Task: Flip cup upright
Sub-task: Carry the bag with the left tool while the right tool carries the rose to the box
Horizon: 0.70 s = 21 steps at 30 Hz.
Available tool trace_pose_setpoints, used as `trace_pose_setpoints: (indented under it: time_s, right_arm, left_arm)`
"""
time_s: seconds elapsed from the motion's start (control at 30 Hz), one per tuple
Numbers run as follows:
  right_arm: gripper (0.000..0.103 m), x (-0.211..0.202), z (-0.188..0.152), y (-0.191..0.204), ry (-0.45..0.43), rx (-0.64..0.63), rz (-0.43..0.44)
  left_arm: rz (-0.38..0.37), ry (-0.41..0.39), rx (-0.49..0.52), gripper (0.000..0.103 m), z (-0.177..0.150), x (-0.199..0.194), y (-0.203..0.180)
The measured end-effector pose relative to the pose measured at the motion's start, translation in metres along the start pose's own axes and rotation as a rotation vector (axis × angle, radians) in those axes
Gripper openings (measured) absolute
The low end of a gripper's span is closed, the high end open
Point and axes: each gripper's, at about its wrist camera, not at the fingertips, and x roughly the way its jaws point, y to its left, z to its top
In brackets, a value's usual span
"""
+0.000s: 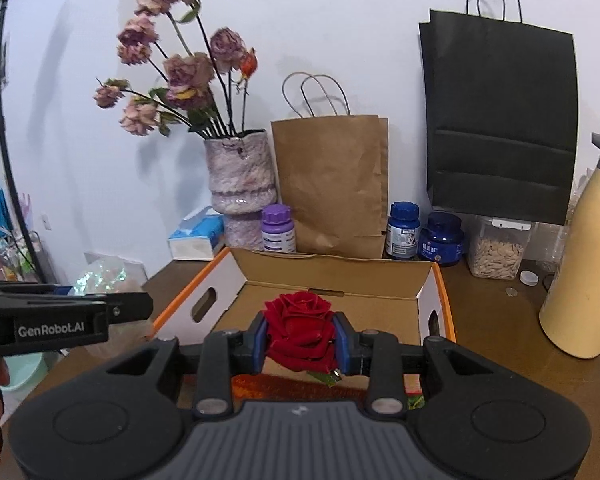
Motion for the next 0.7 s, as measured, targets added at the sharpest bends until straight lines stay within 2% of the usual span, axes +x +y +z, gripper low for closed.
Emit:
trace_pose_setpoints:
  time_s: [0.4,0.7]
  right_arm:
    - [0.032,0.072,0.022,-0.019,0.091,0.002,-0.046]
    - [0.032,0.131,0.021,-0.036,0.178,-0.005,-0.082]
  left_arm:
    - [0.050,0.090,-0.025,0.044,0.020,0.067,0.003]
    - [0.073,0.140,-0.028,0.044,0.024,0.113,0.004]
